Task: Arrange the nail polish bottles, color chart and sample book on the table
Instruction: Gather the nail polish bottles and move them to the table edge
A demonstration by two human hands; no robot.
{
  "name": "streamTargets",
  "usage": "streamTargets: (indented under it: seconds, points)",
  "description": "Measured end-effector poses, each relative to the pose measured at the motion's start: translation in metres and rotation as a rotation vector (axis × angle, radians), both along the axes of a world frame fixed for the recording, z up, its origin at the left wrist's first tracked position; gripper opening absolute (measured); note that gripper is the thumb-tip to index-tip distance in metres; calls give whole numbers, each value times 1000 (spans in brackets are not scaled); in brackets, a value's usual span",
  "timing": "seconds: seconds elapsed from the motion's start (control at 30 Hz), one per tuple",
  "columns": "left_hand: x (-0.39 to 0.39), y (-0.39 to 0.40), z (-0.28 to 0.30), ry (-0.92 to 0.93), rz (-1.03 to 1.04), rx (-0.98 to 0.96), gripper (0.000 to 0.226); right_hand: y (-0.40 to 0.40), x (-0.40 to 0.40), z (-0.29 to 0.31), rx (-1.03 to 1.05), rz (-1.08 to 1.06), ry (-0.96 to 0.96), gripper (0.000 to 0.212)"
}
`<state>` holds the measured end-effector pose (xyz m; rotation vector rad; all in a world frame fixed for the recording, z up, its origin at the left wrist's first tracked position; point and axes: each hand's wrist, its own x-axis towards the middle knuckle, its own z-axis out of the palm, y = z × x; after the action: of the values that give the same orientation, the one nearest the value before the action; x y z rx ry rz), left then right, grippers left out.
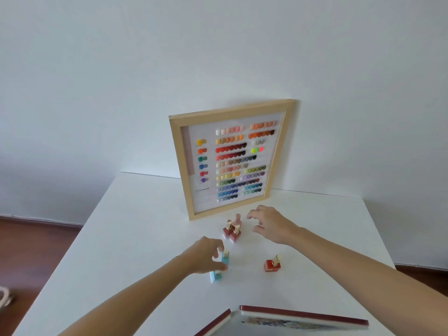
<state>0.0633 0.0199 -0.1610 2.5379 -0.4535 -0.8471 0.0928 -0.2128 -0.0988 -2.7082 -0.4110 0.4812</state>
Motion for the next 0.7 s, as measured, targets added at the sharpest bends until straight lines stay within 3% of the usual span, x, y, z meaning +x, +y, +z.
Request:
streamTargets:
  seconds: [0.27, 0.4, 0.7]
  points:
    - [-12, 2, 1, -85, -16, 0, 43, 44, 14, -21, -7, 40, 49, 41]
    - [-25, 3, 1, -59, -49, 9, 65, 58, 17, -32, -70, 42, 59, 48]
    - [-22, -5, -11, -162, -29, 106, 43, 66, 20, -52, -137, 38, -20, 18]
